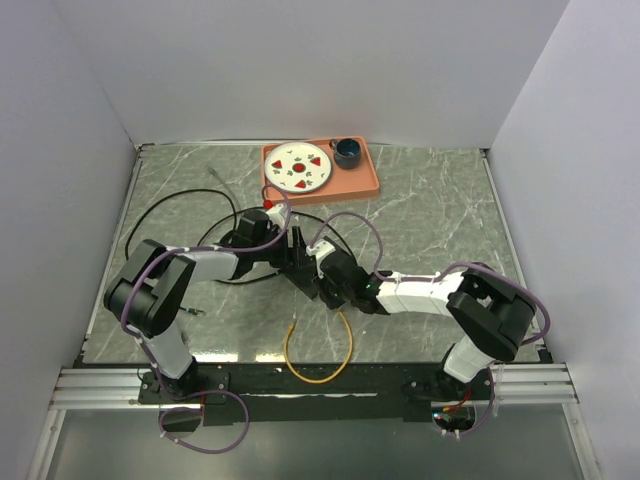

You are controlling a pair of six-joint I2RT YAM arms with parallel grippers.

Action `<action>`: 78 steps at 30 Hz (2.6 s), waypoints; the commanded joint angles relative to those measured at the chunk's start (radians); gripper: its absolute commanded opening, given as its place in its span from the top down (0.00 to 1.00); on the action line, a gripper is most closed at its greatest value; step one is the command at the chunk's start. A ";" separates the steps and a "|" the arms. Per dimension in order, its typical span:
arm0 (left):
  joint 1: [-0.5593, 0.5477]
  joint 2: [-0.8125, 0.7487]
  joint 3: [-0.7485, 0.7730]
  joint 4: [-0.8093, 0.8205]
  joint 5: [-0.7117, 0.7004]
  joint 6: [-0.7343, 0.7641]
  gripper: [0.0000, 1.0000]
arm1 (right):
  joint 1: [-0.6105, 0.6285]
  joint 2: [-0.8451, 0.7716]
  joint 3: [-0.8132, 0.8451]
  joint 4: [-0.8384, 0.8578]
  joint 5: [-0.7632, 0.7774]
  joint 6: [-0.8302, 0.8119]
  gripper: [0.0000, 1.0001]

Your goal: Insert the plug into the switch port

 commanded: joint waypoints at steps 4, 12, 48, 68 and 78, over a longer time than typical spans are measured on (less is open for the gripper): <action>0.025 -0.050 0.031 -0.207 0.102 -0.028 0.22 | -0.036 -0.093 -0.022 0.240 0.135 0.034 0.62; 0.076 -0.137 0.103 -0.250 0.025 -0.001 0.15 | -0.038 -0.168 -0.070 0.225 0.136 0.045 0.25; -0.076 -0.316 -0.018 -0.463 -0.647 0.090 0.19 | -0.190 -0.346 -0.079 0.025 0.084 0.129 0.04; -0.131 -0.245 -0.024 -0.559 -0.754 -0.027 0.30 | -0.201 -0.343 -0.064 0.017 0.047 0.133 0.04; -0.152 -0.133 0.017 -0.576 -0.744 -0.032 0.49 | -0.211 -0.363 -0.081 0.020 0.046 0.135 0.04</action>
